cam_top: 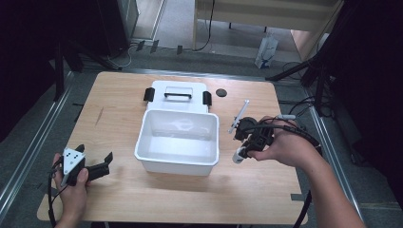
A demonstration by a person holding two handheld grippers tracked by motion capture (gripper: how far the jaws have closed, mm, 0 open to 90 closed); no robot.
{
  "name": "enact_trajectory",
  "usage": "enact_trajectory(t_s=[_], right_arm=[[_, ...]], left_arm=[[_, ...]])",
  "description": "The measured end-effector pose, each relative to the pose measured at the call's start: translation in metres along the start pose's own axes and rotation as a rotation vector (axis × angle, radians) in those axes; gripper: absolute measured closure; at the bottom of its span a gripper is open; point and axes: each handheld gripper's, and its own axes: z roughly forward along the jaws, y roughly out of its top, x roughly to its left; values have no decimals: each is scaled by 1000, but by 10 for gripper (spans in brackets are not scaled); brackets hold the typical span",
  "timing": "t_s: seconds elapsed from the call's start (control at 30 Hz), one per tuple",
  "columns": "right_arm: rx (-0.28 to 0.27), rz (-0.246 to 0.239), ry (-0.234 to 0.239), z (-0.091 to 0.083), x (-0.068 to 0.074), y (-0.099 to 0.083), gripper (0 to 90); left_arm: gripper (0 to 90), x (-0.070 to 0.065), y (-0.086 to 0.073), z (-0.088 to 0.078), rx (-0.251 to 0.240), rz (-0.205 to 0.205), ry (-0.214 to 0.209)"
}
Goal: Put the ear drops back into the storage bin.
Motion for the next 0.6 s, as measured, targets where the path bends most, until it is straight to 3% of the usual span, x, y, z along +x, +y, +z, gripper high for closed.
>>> enact_trajectory(t_s=[0.3,0.6], right_arm=[[-35,-46,-25,-29,4,29,720],[-60,-87,-16,-36,11,54,720]], left_arm=[[0,0,0,0,9,9,-5],[0,0,1,1,14,8,-8]])
